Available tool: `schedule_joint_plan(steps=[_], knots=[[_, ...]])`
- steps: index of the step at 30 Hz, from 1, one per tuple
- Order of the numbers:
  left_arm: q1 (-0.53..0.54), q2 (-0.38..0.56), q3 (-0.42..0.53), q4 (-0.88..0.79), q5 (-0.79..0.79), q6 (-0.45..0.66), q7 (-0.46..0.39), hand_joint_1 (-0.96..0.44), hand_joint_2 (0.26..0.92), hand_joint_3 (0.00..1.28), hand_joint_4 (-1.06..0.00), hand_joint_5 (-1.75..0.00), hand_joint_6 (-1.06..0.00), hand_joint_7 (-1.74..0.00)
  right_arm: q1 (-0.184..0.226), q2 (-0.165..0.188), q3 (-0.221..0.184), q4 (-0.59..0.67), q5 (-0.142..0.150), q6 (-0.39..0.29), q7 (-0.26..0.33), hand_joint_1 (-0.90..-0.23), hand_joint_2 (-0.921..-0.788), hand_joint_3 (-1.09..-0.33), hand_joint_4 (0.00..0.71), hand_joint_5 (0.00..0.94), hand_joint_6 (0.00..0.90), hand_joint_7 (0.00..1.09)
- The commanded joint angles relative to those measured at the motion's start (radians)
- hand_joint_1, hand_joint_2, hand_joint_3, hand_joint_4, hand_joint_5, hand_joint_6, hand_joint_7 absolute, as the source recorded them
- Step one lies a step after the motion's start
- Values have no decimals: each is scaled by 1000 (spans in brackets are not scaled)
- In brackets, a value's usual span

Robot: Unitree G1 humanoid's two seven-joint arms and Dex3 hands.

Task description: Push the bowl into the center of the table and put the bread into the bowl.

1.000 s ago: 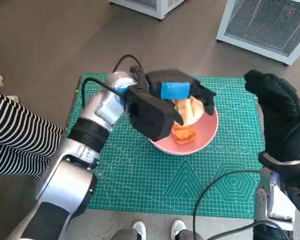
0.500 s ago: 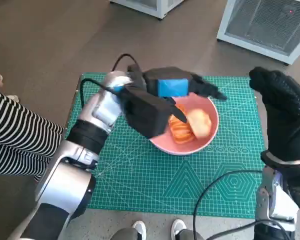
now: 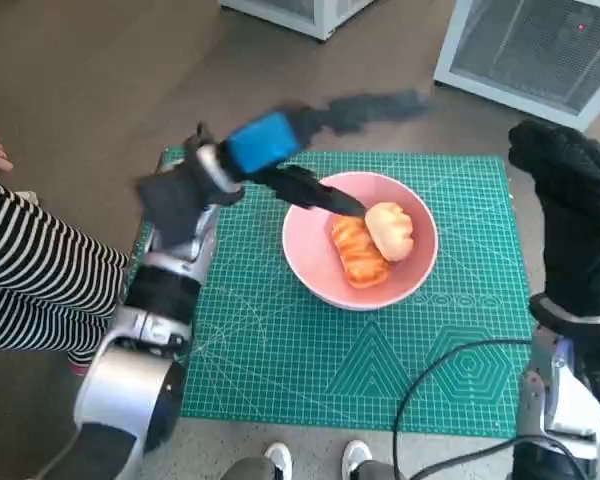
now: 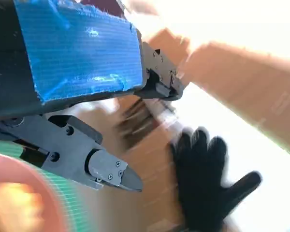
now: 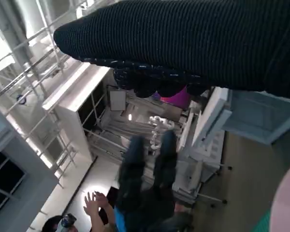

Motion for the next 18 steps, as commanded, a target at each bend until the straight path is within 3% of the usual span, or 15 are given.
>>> schedule_joint_plan(steps=[1, 3, 5, 11, 18], knots=[[104, -44, 43, -180, -112, 149, 28, -635, 921, 262, -175, 0, -292, -84, -24, -12, 2, 25, -22, 8, -8, -695, -921, -715, 149, 2, 30, 515], [147, -59, 49, -267, -138, 207, 65, -631, 921, 338, -157, -1, -130, -368, -34, -13, 4, 28, -27, 11, -11, -694, -921, -721, 149, 2, 30, 514], [183, -72, 52, -337, -149, 251, 105, -628, 921, 379, -145, -1, -66, -480, -42, -13, 5, 30, -30, 15, -13, -693, -921, -724, 149, 2, 31, 513], [274, -95, 56, -486, -140, 305, 200, -649, 921, 431, -125, 0, -6, -570, -69, -12, 17, 35, -47, 34, -23, -700, -921, -726, 149, 2, 31, 513], [324, -87, 63, -527, -117, 280, 225, -691, 921, 421, -128, -3, 0, -557, -103, 0, 31, 44, -65, 56, -41, -696, -921, -726, 150, 2, 37, 517]])
